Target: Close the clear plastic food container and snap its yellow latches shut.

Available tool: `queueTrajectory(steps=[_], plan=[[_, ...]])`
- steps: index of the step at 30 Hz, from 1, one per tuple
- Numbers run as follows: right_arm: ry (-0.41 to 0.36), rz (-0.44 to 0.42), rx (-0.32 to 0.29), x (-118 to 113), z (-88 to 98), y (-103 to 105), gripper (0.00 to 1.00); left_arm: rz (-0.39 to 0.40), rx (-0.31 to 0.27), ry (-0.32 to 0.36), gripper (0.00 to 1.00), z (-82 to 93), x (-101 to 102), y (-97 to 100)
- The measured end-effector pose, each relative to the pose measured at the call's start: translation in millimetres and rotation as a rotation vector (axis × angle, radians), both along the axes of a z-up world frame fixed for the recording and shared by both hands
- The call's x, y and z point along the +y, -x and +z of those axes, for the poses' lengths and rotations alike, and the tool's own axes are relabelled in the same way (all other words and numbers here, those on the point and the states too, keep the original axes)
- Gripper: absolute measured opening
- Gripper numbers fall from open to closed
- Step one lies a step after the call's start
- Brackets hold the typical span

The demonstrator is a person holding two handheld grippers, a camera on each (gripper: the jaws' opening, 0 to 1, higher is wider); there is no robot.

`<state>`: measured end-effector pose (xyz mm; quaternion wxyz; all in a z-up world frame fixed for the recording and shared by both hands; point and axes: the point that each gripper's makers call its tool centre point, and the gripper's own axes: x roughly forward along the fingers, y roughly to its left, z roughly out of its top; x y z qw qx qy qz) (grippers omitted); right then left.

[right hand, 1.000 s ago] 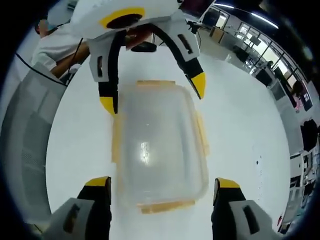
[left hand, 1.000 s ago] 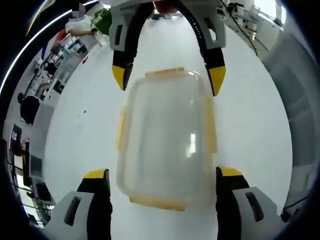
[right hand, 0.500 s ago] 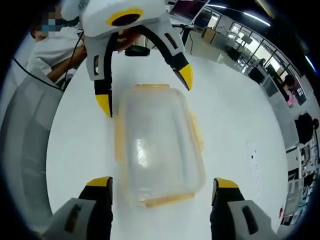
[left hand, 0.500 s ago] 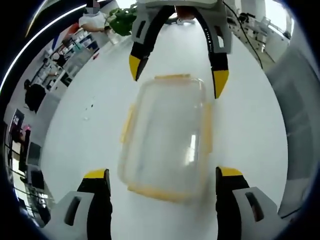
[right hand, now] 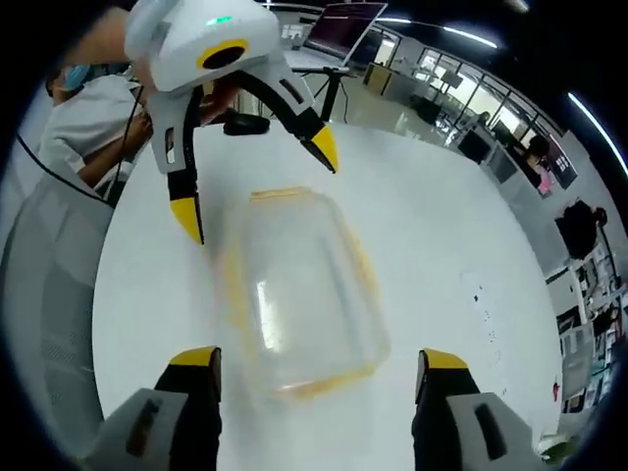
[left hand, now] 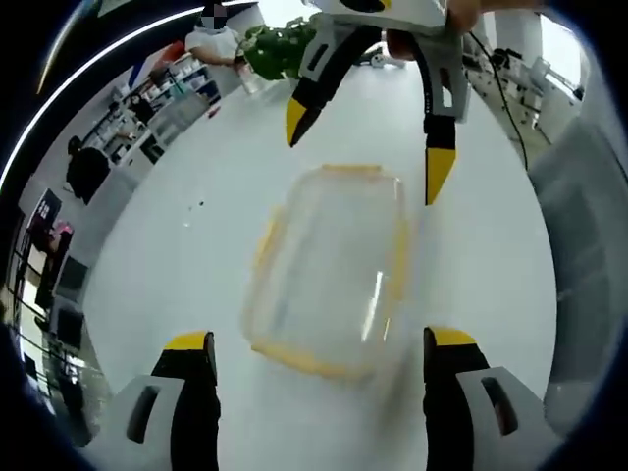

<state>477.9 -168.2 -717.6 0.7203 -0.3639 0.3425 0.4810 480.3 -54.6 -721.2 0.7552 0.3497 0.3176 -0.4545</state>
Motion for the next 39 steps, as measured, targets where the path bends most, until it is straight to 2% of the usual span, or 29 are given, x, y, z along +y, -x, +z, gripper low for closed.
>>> queueTrajectory(steps=[13,18,21,30,37,39], plan=[[-0.069,-0.077,-0.048,-5.3,12.7,15.4,0.79,0.080,-0.060,0.073,0.83,18.9,13.7,13.7],[-0.115,-0.121,-0.062,-12.8,15.7,24.9,0.78,0.107,-0.058,0.111,0.84,19.3,14.6,23.9],[-0.140,-0.131,-0.108,-16.0,19.9,29.0,0.77,0.104,-0.057,0.110,0.84,16.2,16.6,32.0],[-0.213,-0.203,-0.103,-24.1,21.6,42.0,0.78,0.159,-0.065,0.160,0.84,19.1,23.8,44.1],[-0.270,-0.249,-0.102,-26.7,25.0,54.2,0.78,0.157,-0.073,0.193,0.84,21.9,17.8,58.9],[-0.272,-0.253,-0.113,-28.2,24.7,56.4,0.78,0.152,-0.081,0.181,0.84,19.7,18.4,63.1]])
